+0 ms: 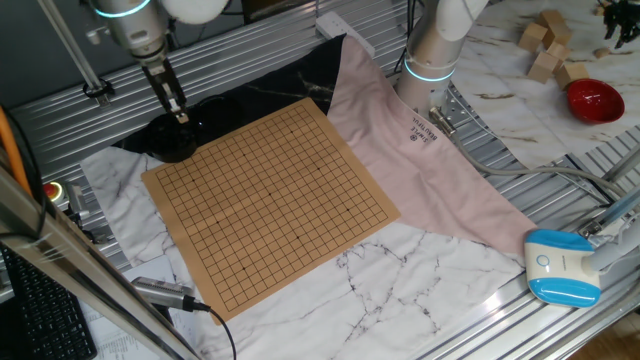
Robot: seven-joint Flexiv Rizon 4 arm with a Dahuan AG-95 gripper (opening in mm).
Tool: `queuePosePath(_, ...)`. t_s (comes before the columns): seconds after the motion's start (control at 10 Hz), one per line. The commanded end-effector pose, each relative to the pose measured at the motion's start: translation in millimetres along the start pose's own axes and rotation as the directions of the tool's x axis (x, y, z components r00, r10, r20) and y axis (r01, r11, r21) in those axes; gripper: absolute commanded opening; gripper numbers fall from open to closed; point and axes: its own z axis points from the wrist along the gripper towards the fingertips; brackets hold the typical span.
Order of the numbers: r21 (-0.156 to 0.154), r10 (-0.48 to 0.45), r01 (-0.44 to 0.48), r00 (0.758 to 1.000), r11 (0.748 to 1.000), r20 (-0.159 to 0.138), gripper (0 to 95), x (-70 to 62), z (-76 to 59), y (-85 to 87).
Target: Play the first move as black on the 3-4 point in the upper right corner of the Go board
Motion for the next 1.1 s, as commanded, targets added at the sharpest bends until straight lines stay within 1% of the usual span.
queuePosePath(0.1, 0.041, -0.051, 0.051, 0.999, 0.998, 0.007, 0.0, -10.4, 15.6, -17.1)
queuePosePath(0.2, 0.042, -0.052, 0.052, 0.999, 0.998, 0.011, 0.0, -12.4, 23.8, -18.9)
queuePosePath(0.4, 0.042, -0.054, 0.054, 0.999, 0.998, 0.007, 0.0, -14.4, 34.2, -20.9)
queuePosePath(0.6, 0.042, -0.064, 0.064, 0.998, 0.997, 0.009, 0.0, -16.5, 45.6, -22.4)
queuePosePath(1.1, 0.052, -0.080, 0.079, 0.997, 0.996, 0.016, 0.0, -18.2, 63.6, -23.3)
